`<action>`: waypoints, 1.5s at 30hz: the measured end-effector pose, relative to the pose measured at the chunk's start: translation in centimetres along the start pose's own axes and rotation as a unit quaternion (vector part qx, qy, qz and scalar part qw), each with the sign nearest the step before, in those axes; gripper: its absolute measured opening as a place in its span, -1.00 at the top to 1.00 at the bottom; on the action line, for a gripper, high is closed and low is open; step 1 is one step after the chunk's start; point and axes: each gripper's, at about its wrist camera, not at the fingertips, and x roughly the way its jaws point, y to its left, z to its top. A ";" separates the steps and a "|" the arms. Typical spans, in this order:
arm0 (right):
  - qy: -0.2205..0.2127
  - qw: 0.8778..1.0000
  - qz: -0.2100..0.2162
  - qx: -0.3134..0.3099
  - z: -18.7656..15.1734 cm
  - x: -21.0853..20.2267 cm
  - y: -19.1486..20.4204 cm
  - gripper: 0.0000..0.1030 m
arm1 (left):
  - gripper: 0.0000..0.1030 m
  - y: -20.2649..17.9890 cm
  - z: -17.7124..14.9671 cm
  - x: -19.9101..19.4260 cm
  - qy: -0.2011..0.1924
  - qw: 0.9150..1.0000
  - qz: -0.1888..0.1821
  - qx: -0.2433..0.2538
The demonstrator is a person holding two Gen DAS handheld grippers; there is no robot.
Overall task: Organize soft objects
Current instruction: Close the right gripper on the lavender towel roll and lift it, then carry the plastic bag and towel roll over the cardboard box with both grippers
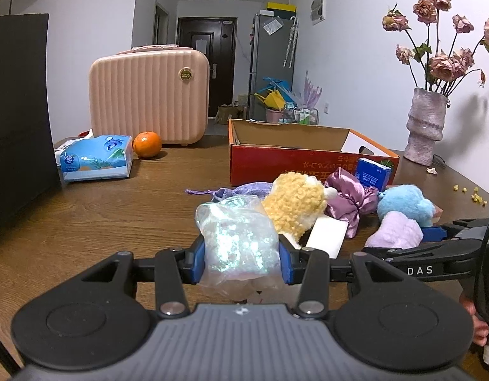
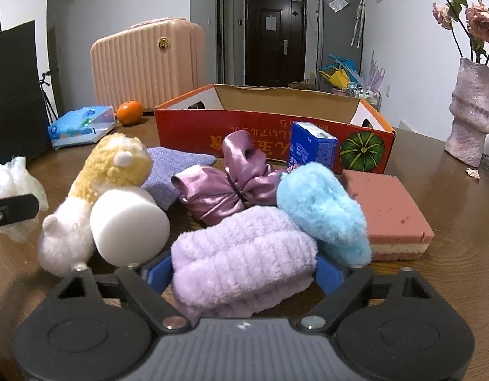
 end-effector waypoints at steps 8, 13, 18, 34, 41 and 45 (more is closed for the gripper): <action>-0.019 1.000 -0.002 0.003 -0.4 -0.8 0.1 -0.22 | 0.13 0.3 -0.1 0.0 0.000 1.000 -0.004 -0.005; -0.038 0.999 -0.002 -0.003 -0.8 -2.0 0.5 0.40 | 0.13 0.2 -0.2 -0.2 -0.004 1.000 -0.005 -0.003; -0.058 0.998 0.008 0.008 -1.3 -3.6 0.5 0.69 | 0.13 0.1 -0.2 -0.2 -0.006 1.000 0.001 -0.002; -0.112 0.993 0.010 0.022 -1.0 -7.3 0.1 0.70 | 0.14 -1.1 1.5 -2.4 -0.041 0.999 0.004 0.019; -0.135 0.991 0.003 0.020 0.1 -8.1 -0.3 0.70 | 0.14 -2.0 3.3 -2.9 -0.063 0.997 0.004 0.034; -0.149 0.989 -0.001 0.022 0.9 -8.5 -0.7 0.70 | 0.14 -2.5 4.6 -2.8 -0.074 0.996 0.002 0.041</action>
